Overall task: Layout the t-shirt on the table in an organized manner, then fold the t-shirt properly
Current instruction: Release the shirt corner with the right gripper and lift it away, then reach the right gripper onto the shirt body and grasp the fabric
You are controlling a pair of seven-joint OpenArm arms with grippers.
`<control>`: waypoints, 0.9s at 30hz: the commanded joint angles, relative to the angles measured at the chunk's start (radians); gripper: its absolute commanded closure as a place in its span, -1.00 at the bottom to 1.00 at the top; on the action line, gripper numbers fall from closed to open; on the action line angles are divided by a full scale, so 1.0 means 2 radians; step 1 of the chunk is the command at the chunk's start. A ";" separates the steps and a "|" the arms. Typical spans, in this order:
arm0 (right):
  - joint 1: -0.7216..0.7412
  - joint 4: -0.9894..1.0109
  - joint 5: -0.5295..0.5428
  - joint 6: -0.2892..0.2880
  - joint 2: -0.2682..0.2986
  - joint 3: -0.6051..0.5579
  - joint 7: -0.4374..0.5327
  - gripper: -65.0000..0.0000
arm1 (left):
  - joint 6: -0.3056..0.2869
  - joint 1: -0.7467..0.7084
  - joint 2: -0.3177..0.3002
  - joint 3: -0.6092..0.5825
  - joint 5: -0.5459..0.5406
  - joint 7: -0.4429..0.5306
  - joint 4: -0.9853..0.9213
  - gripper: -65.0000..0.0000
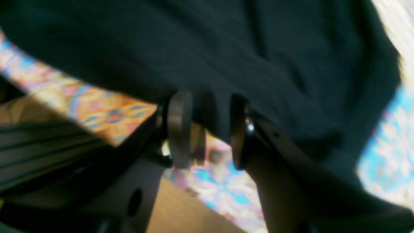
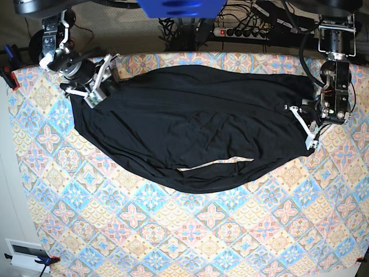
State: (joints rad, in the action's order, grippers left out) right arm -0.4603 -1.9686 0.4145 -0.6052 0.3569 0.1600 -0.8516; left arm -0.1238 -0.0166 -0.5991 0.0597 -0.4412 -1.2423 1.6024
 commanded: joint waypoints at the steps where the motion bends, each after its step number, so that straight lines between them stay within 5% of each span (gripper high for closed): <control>1: 0.001 -0.008 0.004 -0.002 0.014 -0.017 0.013 0.40 | 0.002 0.006 -0.021 0.005 0.002 0.008 0.008 0.89; 6: 0.020 -0.008 -0.025 -0.002 0.038 -0.094 0.033 0.40 | 0.002 -0.003 -0.028 0.005 0.001 0.009 0.008 0.89; 18: 0.065 -0.008 -0.225 -0.002 0.038 -0.281 0.036 0.39 | 0.004 -0.003 -0.025 0.009 0.000 0.012 0.008 0.90; 27: 0.087 -0.007 -0.230 -0.002 0.037 -0.315 0.036 0.05 | 0.004 -0.004 -0.010 0.008 0.001 0.009 0.008 0.90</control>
State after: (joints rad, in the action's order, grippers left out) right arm -0.2886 -1.9663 -0.0528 -0.6094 0.4240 -0.4725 -0.7940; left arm -0.1196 -0.0364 -0.6006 0.0658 -0.4404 -1.2278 1.6039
